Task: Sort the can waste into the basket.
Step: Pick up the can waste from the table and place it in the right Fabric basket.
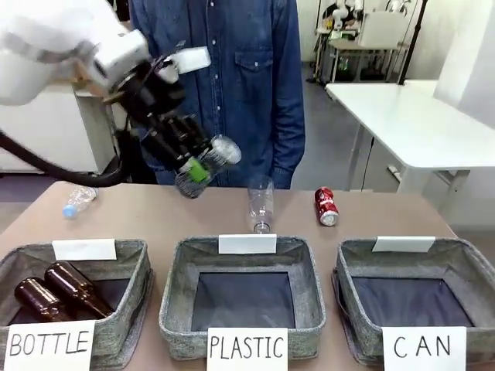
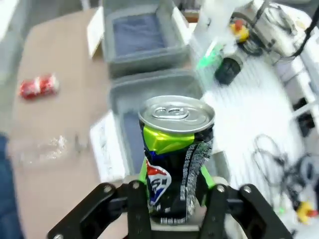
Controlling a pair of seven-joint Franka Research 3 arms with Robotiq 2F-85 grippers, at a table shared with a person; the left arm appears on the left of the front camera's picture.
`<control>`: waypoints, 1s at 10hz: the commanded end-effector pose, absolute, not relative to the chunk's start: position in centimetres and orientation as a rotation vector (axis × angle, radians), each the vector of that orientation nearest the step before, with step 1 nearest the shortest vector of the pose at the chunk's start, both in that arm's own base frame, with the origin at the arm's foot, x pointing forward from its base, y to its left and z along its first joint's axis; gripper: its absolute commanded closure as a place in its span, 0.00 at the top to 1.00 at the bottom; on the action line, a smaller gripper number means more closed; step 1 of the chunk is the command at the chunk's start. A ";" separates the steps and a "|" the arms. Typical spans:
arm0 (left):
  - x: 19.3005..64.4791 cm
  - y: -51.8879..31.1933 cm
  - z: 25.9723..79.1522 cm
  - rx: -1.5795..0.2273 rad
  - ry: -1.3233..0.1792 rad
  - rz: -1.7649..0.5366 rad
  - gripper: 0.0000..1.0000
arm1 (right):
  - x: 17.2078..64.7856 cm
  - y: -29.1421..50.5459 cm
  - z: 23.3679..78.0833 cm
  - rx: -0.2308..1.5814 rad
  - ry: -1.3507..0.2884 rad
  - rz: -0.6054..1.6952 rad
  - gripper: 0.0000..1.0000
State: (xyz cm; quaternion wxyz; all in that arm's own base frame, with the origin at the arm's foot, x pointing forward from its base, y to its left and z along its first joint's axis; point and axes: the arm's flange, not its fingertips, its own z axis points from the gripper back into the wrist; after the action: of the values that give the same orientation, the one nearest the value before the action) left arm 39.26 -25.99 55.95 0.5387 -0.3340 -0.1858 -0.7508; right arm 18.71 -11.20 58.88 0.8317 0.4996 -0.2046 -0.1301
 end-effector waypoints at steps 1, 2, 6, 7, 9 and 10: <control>39.2 -23.1 55.5 -0.688 -0.423 -1.771 0.00 | 20.0 -9.6 58.9 1.082 -0.397 -0.225 1.00; 39.2 -23.1 55.5 -0.688 -0.423 -1.771 0.00 | 20.0 -9.6 58.9 1.082 -0.397 -0.225 1.00; 40.2 -23.1 55.6 -0.710 -0.420 -1.759 0.37 | 20.0 -9.6 58.9 1.082 -0.397 -0.225 1.00; 38.6 -24.9 55.7 -0.825 -0.711 -1.681 0.37 | 20.0 -9.6 58.9 1.082 -0.397 -0.225 1.00; 36.2 -35.7 55.7 -0.882 -0.841 -1.977 0.37 | 18.9 -10.6 61.1 1.035 -0.434 -0.270 1.00; 36.0 -39.8 55.1 -0.903 -0.805 -2.012 0.37 | 18.0 -11.8 62.6 1.037 -0.475 -0.321 1.00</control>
State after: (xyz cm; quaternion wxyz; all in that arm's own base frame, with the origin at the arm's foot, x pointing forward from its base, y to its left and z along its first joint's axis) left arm 34.56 -36.24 56.70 0.4363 -0.3506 -0.3186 -0.7650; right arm 18.96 -10.68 60.81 0.8351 0.4923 -0.2096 -0.1278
